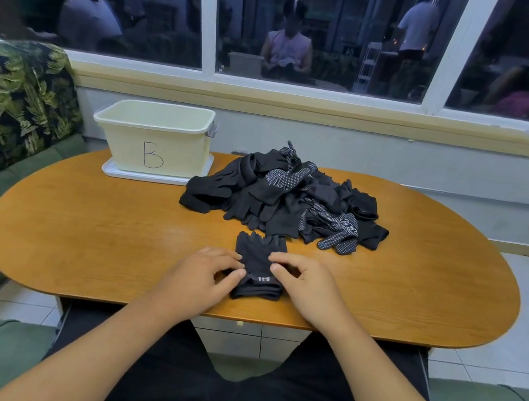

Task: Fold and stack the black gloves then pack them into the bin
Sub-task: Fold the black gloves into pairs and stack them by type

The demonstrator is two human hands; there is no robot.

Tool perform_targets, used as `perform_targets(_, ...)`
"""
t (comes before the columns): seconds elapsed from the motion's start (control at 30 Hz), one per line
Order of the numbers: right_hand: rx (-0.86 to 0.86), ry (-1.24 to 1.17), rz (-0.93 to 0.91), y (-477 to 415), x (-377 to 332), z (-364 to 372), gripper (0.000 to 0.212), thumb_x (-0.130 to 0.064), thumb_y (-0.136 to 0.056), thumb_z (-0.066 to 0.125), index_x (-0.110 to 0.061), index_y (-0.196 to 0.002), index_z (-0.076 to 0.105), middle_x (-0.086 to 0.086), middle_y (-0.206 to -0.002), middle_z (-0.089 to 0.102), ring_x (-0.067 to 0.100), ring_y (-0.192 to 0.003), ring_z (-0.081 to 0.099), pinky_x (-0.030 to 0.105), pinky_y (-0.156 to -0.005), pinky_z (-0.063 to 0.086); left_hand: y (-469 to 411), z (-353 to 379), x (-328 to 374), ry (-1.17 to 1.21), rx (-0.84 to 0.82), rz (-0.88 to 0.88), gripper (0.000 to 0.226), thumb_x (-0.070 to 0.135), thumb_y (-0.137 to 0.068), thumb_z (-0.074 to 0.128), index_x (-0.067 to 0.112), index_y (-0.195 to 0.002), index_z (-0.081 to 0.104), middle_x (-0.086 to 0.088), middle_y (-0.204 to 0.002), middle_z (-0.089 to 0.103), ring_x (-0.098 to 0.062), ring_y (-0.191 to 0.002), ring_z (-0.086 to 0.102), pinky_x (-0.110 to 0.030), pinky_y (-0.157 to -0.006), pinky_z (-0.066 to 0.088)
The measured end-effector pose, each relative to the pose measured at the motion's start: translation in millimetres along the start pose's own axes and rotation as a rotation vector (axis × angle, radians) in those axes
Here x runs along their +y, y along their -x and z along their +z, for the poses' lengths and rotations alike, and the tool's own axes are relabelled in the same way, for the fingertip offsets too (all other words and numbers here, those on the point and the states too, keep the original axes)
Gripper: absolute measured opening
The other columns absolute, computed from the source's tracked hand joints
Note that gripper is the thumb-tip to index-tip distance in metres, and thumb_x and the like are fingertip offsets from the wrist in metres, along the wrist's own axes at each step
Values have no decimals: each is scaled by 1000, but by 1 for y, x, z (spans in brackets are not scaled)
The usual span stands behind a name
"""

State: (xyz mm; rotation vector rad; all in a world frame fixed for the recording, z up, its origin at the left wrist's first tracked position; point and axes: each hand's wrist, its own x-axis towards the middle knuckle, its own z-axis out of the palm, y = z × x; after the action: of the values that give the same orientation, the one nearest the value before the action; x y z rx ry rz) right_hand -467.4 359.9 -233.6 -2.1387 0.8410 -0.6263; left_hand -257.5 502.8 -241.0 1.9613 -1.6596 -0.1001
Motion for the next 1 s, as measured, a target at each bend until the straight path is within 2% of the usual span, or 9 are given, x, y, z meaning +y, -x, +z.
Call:
perform_targets(0.1, -36, 70, -1, -3, 0, 0, 46, -35, -98, 72, -42, -143, 65, -25, -149, 58, -6, -139, 48, 27, -122, 39, 2, -4, 0, 23, -12, -7, 33, 51, -102, 62, 37, -130, 72, 27, -139, 60, 8, -129, 49, -21, -111, 40)
perform_targets(0.27, -199, 330, -42, -5, -9, 2, 69, -46, -102, 55, -39, -167, 32, -21, -175, 17, 4, -161, 12, 35, -131, 17, -9, -17, 6, 85, -91, -143, 35, 50, -94, 71, 39, -126, 63, 25, -125, 58, 4, -114, 55, -26, -100, 49)
perform_targets(0.4, -243, 440, -26, -6, -11, 7, 72, -52, -102, 45, -39, -169, 24, -20, -178, 5, 8, -164, 3, 39, -130, 10, -46, -28, 18, 62, -78, -387, 42, 58, -100, 57, 26, -128, 61, 7, -119, 66, -14, -107, 63, -39, -93, 55)
perform_targets(0.5, -246, 463, -26, -6, -12, 8, 72, -52, -102, 43, -37, -169, 24, -19, -178, 4, 9, -164, 1, 39, -131, 9, -72, -27, 28, -83, -154, -514, 66, 76, -99, 38, 16, -110, 64, -7, -107, 69, -25, -97, 64, -41, -81, 52)
perform_targets(0.57, -250, 473, -25, -6, -12, 8, 72, -52, -102, 43, -36, -170, 24, -18, -178, 3, 10, -164, 1, 40, -131, 9, -85, -20, 31, -156, -245, -558, 80, 82, -96, 35, 12, -115, 69, -7, -112, 69, -27, -101, 65, -42, -88, 54)
perform_targets(0.67, -243, 477, -27, -5, -13, 9, 72, -52, -101, 42, -36, -169, 25, -18, -178, 4, 10, -164, 1, 40, -131, 11, -95, -8, 27, -158, -272, -566, 57, 68, -96, 49, 15, -99, 69, -6, -110, 71, -27, -99, 66, -43, -93, 57)
perform_targets(0.77, -221, 435, -7, -4, -14, 8, 72, -54, -99, 45, -40, -168, 27, -17, -178, 4, 10, -164, -1, 41, -131, 12, -92, -1, 29, -45, -181, -537, 37, 46, -101, 58, 16, -79, 59, -4, -85, 65, -22, -80, 63, -35, -73, 53)
perform_targets(0.87, -173, 338, 53, -1, -16, 6, 74, -54, -94, 55, -50, -164, 30, -9, -179, 5, 12, -164, -5, 45, -130, 14, -76, 1, 37, 70, 2, -424, 36, 43, -104, 58, 19, -80, 47, 1, -73, 54, -16, -64, 49, -34, -57, 36)
perform_targets(1.0, -128, 106, 84, -3, -19, -1, 70, -44, -82, 71, -61, -145, 45, -16, -156, 43, 15, -152, 32, 44, -124, 36, -57, 0, 35, 276, 163, -235, 32, 47, -104, 61, 22, -88, 48, 1, -76, 52, -9, -64, 46, -30, -59, 38)
